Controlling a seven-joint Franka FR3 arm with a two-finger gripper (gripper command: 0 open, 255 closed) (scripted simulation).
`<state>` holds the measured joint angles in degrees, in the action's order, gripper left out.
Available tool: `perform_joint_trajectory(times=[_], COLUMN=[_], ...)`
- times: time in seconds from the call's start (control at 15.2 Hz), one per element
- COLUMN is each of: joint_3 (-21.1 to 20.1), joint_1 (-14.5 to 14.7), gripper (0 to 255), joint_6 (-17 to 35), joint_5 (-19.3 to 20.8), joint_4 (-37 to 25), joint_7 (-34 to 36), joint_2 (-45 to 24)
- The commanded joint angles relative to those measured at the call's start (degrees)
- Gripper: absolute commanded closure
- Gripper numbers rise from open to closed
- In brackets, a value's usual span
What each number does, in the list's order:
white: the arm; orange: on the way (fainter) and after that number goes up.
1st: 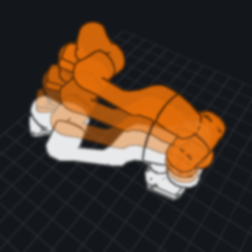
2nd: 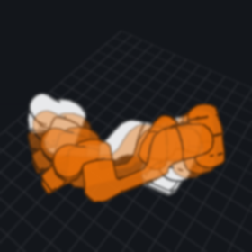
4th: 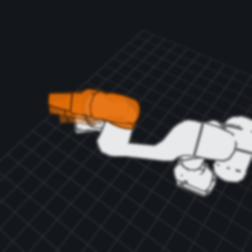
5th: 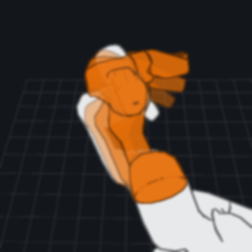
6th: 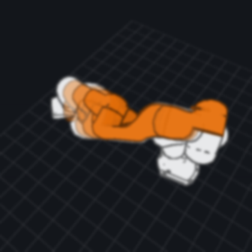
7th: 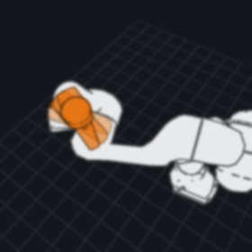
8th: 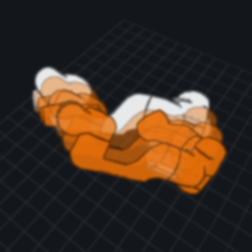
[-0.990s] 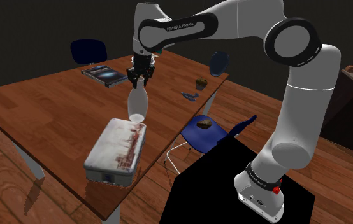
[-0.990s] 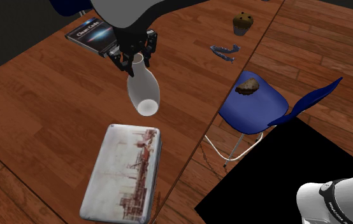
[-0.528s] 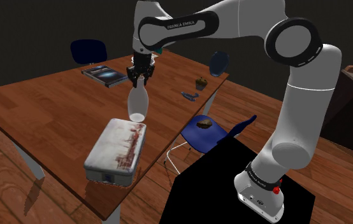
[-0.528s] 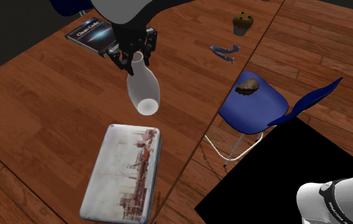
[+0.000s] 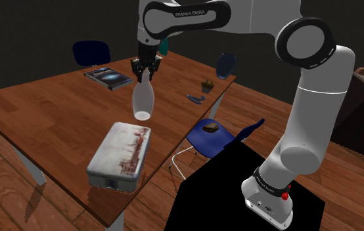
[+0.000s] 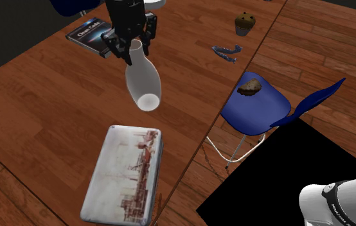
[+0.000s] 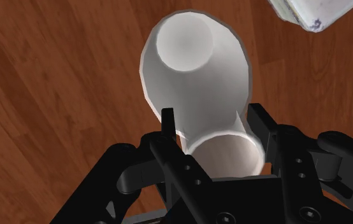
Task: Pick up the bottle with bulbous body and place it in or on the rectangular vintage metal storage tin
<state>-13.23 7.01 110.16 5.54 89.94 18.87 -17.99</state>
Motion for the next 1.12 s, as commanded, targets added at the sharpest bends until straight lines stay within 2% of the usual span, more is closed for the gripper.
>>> perform_joint_trajectory(times=[0.0, 1.06], joint_3=[0.0, -0.3], joint_1=[0.1, 0.7], gripper=[255, 255], joint_6=[-1.6, -14.4], joint_5=[-0.1, 0.0], joint_4=[-1.5, -15.1], joint_7=[-0.1, -0.4], joint_2=[0.1, -0.7])
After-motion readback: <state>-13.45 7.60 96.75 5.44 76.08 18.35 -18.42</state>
